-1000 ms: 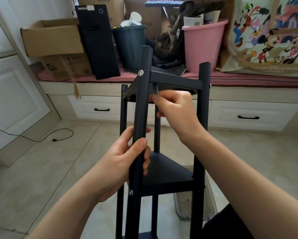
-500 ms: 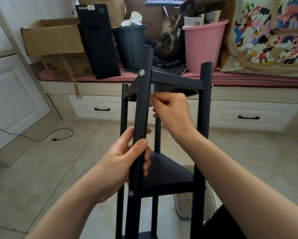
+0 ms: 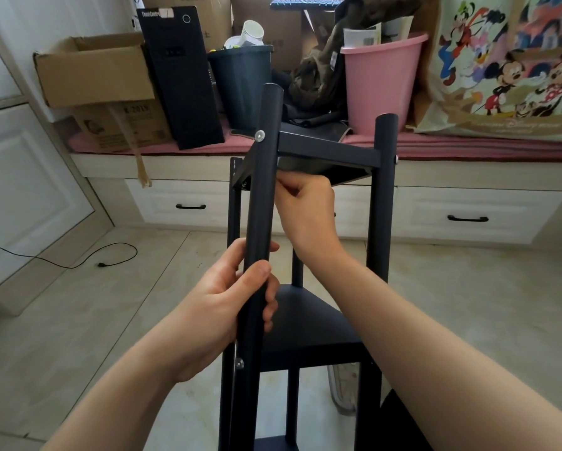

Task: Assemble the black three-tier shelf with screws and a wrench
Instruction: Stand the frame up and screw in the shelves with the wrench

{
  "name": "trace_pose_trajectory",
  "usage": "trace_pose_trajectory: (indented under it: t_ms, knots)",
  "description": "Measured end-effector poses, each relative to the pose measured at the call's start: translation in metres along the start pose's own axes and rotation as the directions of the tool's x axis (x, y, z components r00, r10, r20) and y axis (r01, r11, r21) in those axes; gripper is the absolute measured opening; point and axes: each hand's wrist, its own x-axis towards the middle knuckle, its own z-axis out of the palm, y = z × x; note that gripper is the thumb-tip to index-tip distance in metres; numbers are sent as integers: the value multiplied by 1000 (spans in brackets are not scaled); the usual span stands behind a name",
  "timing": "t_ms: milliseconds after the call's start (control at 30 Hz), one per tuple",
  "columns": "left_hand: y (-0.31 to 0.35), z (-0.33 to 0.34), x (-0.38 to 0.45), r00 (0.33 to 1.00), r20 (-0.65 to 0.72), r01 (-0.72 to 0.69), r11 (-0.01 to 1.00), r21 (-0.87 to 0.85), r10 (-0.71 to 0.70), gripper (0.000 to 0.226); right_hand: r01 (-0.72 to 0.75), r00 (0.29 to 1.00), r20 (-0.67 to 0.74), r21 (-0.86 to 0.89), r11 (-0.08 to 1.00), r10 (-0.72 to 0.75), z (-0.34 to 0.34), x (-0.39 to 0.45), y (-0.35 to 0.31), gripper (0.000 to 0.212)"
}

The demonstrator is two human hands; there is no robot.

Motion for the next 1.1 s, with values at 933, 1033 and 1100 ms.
trace_pose_trajectory:
  t_ms: [933,1033,1100]
  knots:
    - [0,-1,1,1000,-8,5,1000,-7,-5,21,-19,982,185,-76,997,32,-37,-6,-11,19]
    - [-1,-1,1,1000,-10,6,1000,-7,-6,22,-14,983,184,-72,997,27,-37,-6,-14,19]
    - [0,-1,1,1000,-9,7,1000,-4,-7,22,-14,983,183,-56,998,24,-37,-6,-15,18]
